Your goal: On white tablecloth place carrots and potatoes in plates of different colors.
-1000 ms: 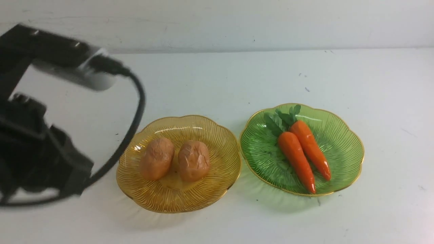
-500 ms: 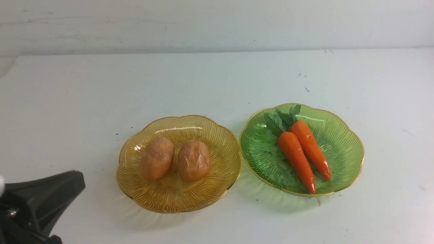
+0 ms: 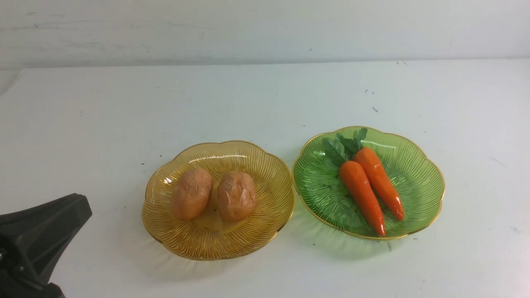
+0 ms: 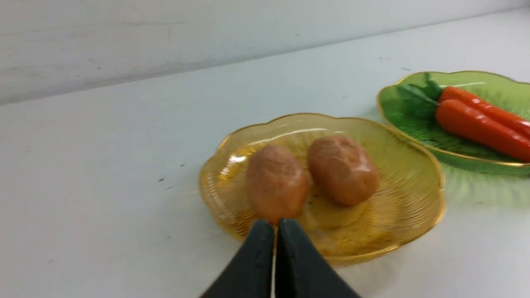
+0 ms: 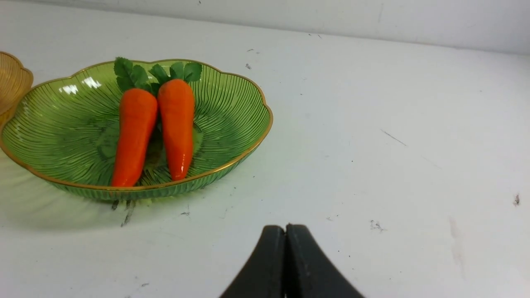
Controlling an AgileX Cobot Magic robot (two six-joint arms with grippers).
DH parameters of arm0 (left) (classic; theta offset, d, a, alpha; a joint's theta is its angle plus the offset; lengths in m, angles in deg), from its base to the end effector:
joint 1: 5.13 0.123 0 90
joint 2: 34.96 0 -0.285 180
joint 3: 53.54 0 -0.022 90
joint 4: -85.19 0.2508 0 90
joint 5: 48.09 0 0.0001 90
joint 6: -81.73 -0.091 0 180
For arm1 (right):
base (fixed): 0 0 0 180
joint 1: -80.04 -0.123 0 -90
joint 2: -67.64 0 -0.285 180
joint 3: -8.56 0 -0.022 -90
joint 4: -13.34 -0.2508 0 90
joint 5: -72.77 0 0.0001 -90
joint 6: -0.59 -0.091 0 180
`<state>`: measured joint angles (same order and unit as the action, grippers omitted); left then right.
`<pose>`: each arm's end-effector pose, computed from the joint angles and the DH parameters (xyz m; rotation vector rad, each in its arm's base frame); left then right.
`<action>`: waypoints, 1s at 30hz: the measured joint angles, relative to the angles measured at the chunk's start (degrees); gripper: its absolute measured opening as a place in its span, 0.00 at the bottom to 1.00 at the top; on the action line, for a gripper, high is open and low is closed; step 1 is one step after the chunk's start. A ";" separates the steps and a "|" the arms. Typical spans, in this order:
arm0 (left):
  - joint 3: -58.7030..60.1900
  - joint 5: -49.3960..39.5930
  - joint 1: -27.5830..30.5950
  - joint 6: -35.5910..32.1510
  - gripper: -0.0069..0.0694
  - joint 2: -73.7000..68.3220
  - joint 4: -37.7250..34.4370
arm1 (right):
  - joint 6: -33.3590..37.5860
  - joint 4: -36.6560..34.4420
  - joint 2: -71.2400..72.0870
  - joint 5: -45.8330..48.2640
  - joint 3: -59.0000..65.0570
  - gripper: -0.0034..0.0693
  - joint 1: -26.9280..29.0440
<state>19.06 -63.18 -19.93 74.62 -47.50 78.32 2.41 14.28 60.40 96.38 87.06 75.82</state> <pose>0.0567 -0.0179 0.2120 0.2555 1.7334 -0.2100 0.0515 0.0032 0.1692 -0.1104 1.9053 0.0119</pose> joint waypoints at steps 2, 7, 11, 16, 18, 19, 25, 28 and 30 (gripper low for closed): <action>2.85 0.00 3.80 0.11 0.09 3.32 1.36 | 0.00 0.00 0.00 0.00 0.00 0.03 0.00; 6.03 -0.32 8.61 0.52 0.09 5.27 3.03 | 0.00 0.00 0.00 0.00 0.00 0.03 0.00; 6.19 -2.01 10.76 1.00 0.09 5.46 3.05 | 0.00 0.00 0.00 0.00 0.00 0.03 0.00; 6.24 -5.49 11.28 1.11 0.09 5.46 3.77 | 0.00 0.00 0.00 0.00 0.02 0.03 0.00; 6.24 -5.85 11.40 1.11 0.09 5.46 4.20 | 0.00 0.00 0.00 0.00 0.02 0.03 0.00; 6.24 -5.85 11.40 1.11 0.09 5.46 4.20 | 0.00 0.00 0.00 0.00 0.02 0.03 0.00; 6.24 -6.69 11.40 1.11 0.09 5.46 4.32 | 0.00 0.00 0.00 0.00 0.02 0.03 0.00; 6.24 -6.69 11.40 1.11 0.09 5.46 4.36 | 0.00 0.00 0.00 0.00 0.02 0.03 0.00; 6.24 -6.69 11.40 1.16 0.09 5.46 4.36 | 0.00 0.00 0.00 0.00 0.02 0.03 0.00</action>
<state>25.30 -69.87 -8.54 75.77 -42.03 82.68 2.41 14.28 60.40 96.38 87.08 75.82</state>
